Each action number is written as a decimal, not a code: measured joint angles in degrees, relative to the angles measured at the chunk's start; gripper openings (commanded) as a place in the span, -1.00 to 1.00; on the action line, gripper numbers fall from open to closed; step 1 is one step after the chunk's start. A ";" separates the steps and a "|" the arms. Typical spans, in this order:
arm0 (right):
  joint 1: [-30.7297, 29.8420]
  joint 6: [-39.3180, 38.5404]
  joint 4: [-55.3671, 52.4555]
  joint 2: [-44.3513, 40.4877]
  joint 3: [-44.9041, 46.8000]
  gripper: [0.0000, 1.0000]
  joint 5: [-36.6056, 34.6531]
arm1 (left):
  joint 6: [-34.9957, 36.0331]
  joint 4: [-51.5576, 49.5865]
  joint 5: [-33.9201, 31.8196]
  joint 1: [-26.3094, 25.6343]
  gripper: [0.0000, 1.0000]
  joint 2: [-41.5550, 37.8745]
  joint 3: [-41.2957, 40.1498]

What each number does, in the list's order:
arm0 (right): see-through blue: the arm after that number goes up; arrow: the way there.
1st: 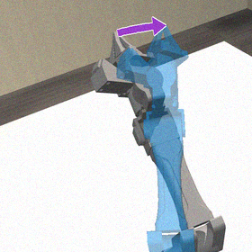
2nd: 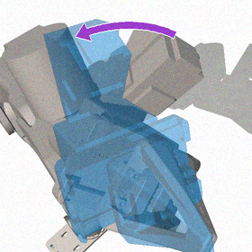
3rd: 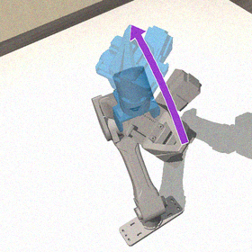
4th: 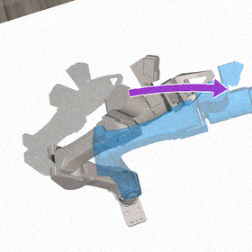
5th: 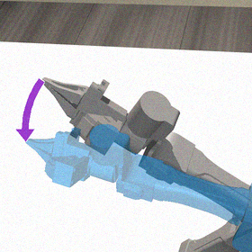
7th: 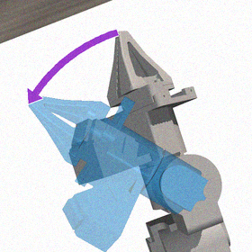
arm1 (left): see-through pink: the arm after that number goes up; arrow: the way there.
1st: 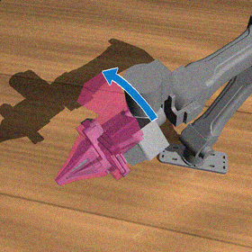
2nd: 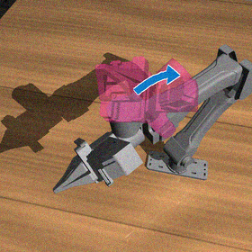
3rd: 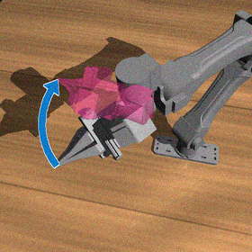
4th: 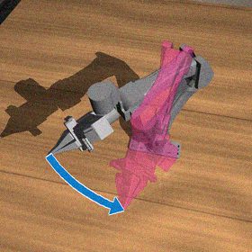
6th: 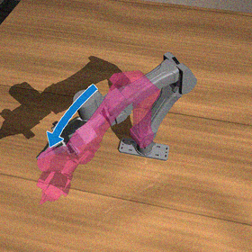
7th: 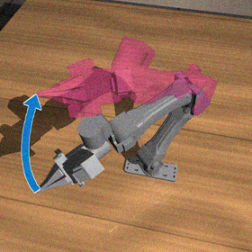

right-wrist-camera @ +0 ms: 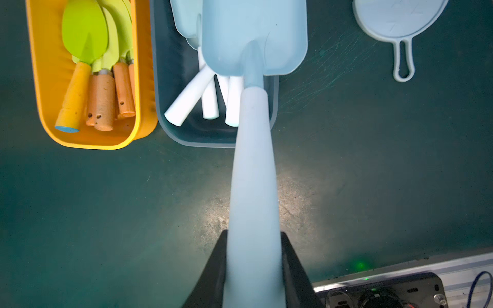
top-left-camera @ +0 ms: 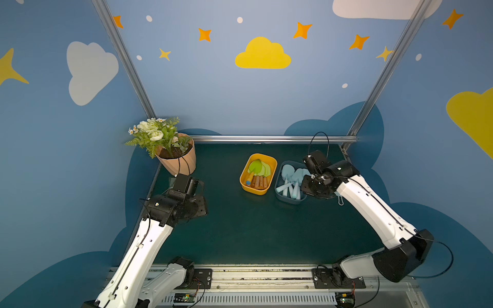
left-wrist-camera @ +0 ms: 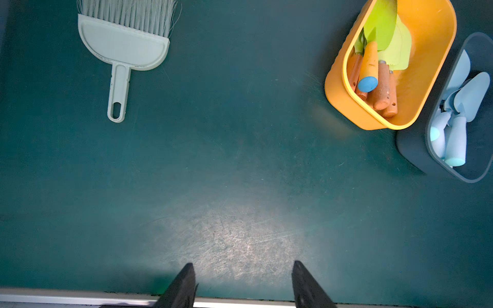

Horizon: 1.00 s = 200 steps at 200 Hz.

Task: Sort the small shovels by color and place them into the storage box
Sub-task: Place the shovel in the storage box.

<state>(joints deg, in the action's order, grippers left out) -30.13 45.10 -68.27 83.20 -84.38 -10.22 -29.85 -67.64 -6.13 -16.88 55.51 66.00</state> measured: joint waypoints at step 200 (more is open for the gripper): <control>3.85 -7.69 2.80 22.86 -13.18 -1.00 9.77 | 1.53 1.27 0.11 0.00 0.02 0.00 -0.28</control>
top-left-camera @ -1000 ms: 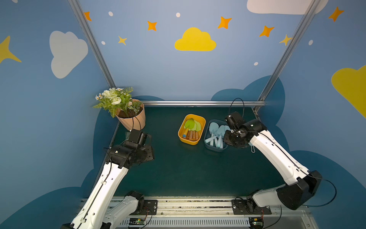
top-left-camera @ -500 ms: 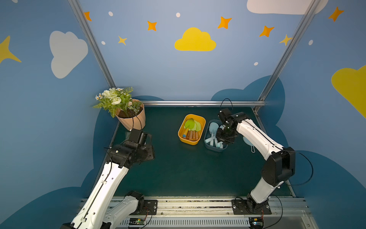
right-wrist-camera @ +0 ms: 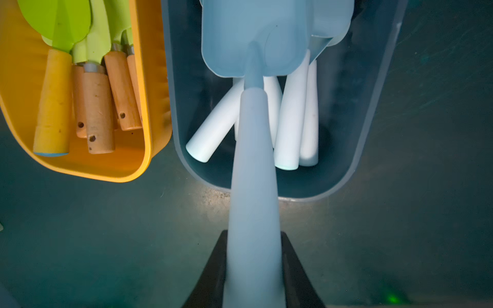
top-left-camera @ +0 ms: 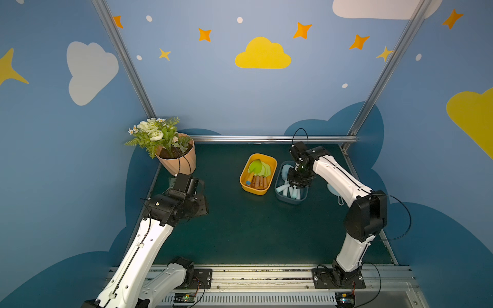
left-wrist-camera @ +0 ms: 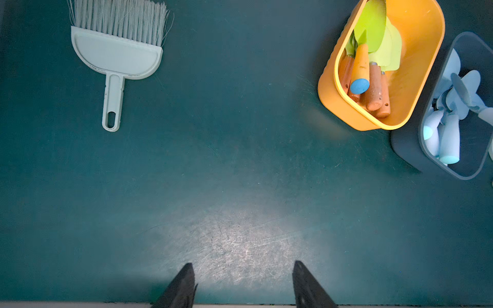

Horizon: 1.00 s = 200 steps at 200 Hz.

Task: Sort the small shovels by color and place them into the storage box
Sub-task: Place the shovel in the storage box.

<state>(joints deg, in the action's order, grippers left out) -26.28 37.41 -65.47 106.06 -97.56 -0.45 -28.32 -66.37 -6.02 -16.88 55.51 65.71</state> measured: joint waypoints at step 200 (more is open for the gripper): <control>0.98 -2.73 6.69 6.03 3.26 -1.00 -0.20 | 0.94 0.09 -1.11 0.02 0.02 0.66 -0.98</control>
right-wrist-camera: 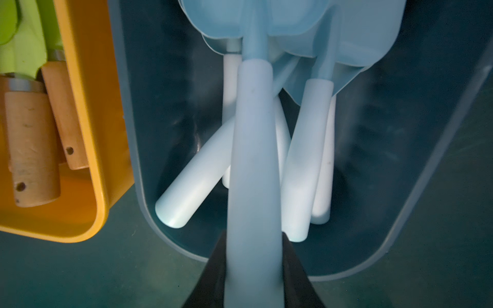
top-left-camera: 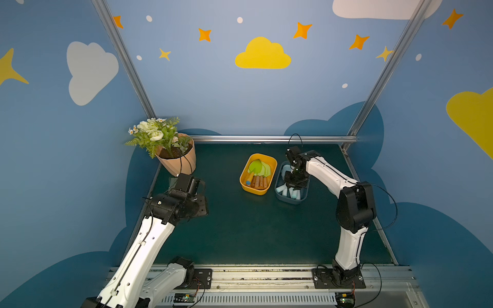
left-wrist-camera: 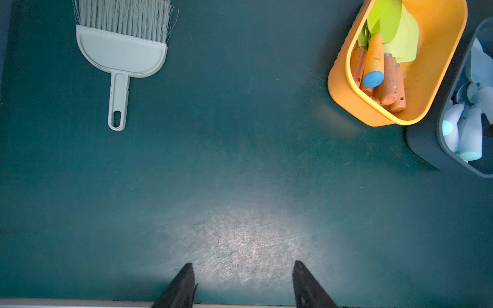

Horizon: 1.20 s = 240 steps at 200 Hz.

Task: Sort the small shovels by color and place them into the storage box
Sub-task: Place the shovel in the storage box.

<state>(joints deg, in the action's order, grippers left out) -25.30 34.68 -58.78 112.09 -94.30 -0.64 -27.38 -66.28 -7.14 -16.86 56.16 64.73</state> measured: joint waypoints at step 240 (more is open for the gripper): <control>-1.44 -0.68 1.62 1.81 1.77 -0.29 0.87 | 0.00 0.31 -0.02 0.00 0.02 -0.13 -0.79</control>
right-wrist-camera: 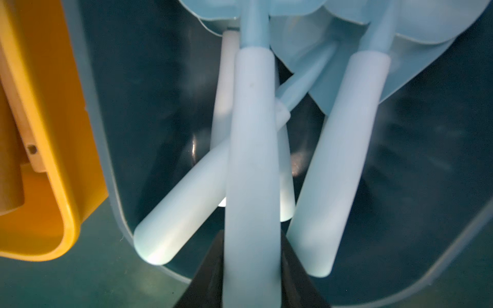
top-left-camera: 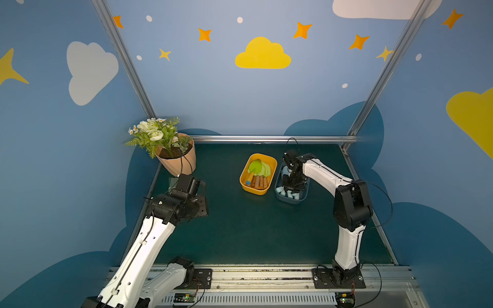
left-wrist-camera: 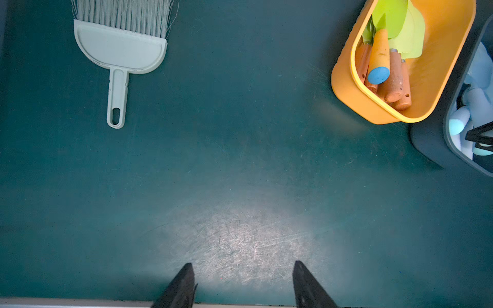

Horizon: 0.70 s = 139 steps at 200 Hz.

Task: Sort the small shovels by color and place them into the storage box
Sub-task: Place the shovel in the storage box.

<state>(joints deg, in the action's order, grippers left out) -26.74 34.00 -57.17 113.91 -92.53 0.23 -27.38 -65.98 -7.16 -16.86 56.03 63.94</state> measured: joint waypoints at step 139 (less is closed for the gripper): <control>-0.85 -1.05 -3.32 -2.32 -1.73 0.22 -2.01 | -0.02 -1.18 -0.15 0.00 0.06 -0.33 1.20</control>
<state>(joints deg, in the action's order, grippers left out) -27.59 32.95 -60.49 111.59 -94.26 -1.78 -27.40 -67.16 -7.31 -16.86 55.70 65.14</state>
